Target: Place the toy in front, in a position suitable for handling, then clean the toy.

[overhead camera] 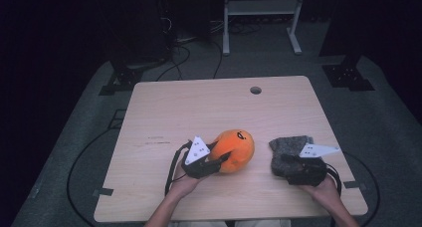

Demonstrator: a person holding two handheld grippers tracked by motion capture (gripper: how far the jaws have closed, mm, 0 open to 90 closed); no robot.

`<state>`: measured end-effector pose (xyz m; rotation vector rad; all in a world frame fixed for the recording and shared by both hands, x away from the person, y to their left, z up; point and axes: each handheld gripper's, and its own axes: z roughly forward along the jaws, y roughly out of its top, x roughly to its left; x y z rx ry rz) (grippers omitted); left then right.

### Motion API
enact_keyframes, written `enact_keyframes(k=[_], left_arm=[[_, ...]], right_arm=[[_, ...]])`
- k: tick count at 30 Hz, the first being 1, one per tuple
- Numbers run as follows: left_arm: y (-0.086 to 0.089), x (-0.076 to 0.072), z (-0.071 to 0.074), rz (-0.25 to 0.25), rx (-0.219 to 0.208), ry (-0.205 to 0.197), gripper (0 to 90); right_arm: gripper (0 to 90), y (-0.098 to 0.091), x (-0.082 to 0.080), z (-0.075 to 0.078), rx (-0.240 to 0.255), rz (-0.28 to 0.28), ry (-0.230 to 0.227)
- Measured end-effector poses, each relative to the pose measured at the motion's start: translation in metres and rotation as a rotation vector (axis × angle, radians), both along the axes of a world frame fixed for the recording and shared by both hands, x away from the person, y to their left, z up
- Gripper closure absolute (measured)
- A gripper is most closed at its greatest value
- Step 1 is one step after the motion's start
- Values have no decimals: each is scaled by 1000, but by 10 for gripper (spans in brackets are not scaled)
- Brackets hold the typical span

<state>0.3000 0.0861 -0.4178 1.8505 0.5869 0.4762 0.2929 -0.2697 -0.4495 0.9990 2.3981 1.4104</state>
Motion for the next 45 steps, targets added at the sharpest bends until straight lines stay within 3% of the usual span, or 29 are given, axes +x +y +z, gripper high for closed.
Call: enact_keyframes(k=[13,17,21,24,28,35,38,42,45], left_arm=[[-14,-4,-20,-98,81,30,508],[-13,-5,-20,-105,82,34,475],[-10,-4,-16,-87,78,67,192],[-3,-4,-9,-66,45,56,130],[7,-2,-7,-43,11,56,124],[9,-2,-7,-42,15,62,111],[10,-3,-6,-40,28,59,105],[12,-4,-7,-38,31,62,105],[13,-4,-8,-34,31,63,105]], right_arm=[[332,-10,2,4,26,-53,-20],[334,-13,5,5,47,-76,-20],[334,-13,9,5,47,-96,-21],[334,-16,11,7,57,-105,-25],[334,-22,13,8,69,-128,-23],[334,-28,18,9,74,-160,-42],[331,-26,25,12,39,-180,-46],[345,-29,32,16,35,-211,-67],[346,-30,39,15,35,-211,-39]])
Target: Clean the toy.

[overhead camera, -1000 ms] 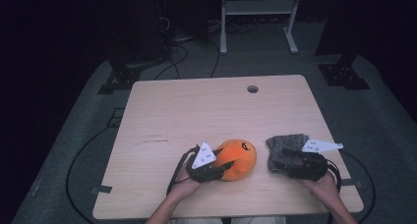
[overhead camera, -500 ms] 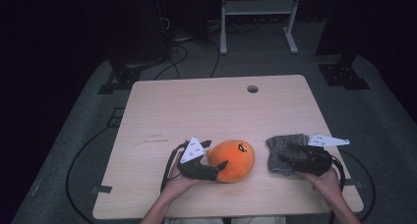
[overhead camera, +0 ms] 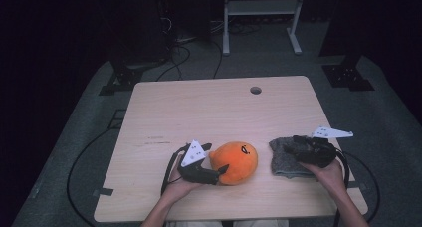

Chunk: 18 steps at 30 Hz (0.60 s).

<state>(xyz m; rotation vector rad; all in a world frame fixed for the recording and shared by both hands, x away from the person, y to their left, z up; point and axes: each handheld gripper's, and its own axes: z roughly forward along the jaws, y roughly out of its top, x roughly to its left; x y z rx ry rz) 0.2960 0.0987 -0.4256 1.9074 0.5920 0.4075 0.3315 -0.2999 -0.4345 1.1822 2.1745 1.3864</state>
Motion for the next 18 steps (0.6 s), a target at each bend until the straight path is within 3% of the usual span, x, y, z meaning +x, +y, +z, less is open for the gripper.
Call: enact_keyframes(k=[7,12,15,18], left_arm=[[2,1,-1,8,16,-2,105],[4,1,-2,24,10,-3,105],[1,-1,-2,13,15,-7,105],[0,-1,-2,10,21,0,105]], right_arm=[[372,10,17,-9,-92,-37,60],[446,20,24,-19,-155,-15,116],[441,24,31,-27,-167,-7,193],[460,27,34,-33,-209,-19,227]])
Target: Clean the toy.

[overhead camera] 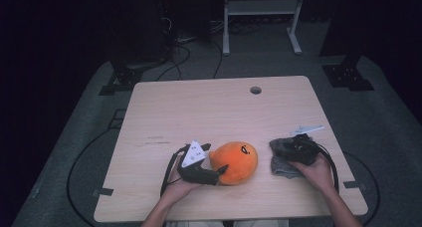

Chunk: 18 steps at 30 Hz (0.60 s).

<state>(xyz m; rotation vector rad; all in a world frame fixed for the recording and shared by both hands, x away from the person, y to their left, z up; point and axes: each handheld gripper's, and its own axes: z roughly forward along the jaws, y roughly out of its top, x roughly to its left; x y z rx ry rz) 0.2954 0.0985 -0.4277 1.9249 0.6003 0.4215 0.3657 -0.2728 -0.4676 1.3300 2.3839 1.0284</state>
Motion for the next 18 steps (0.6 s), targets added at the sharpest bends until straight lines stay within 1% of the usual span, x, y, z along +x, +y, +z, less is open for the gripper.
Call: enact_keyframes(k=[1,2,3,4,5,6,8,9,10,12,16,18], left_arm=[[-1,0,-1,-1,-2,1,105],[-1,0,-2,-4,2,5,105],[-2,0,-2,-5,5,8,105],[-2,0,-2,-6,6,8,105],[-3,-1,-3,-7,5,7,105],[-4,-1,-2,-8,6,6,105],[-4,-1,-2,-8,7,4,105],[-5,-2,-3,-11,11,7,105],[-5,-2,-3,-11,16,6,105],[-5,-2,-3,-11,16,8,105],[-6,-2,-3,-7,11,7,104],[-7,-2,-3,-6,10,8,98]], right_arm=[[470,0,-1,0,-2,-7,0],[481,1,-2,0,-20,-13,-5],[498,4,-4,0,-49,-13,-18],[513,6,-6,-1,-88,-2,-44],[523,8,-8,-1,-107,0,-59],[540,8,-10,-2,-104,-8,-67],[595,7,-12,-3,-94,-5,-85],[621,7,-13,-4,-96,-5,-93],[671,6,-15,-4,-98,-7,-96],[736,6,-16,-4,-112,-5,-105],[795,9,-18,-2,-138,-8,-113],[809,7,-18,-1,-129,-13,-108]])
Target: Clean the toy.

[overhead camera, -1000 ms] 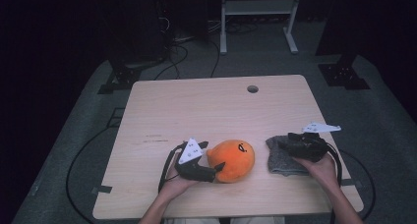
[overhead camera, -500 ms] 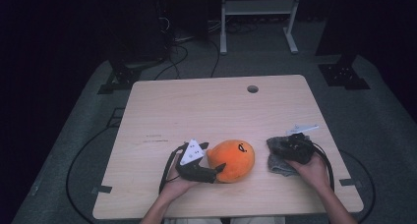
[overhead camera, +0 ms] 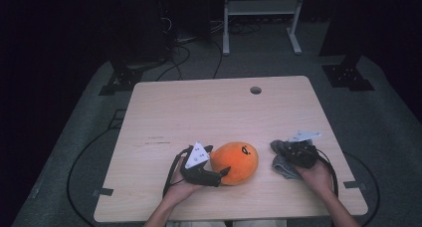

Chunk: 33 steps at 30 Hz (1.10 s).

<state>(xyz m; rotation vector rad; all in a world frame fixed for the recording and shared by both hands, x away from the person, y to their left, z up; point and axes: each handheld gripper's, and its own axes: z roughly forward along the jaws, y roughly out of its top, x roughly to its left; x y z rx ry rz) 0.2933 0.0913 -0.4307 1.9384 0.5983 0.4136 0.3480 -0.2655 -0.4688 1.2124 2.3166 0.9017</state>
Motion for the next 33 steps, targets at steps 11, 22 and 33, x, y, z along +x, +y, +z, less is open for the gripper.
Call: enact_keyframes(k=[11,22,33], left_arm=[[-15,-13,-5,-45,81,-114,351],[-8,5,-12,19,29,-3,414],[-3,14,-16,40,2,38,414]], right_arm=[[813,9,-39,52,271,219,-134],[814,84,-58,52,202,445,-209],[813,59,-53,43,209,346,-201]])
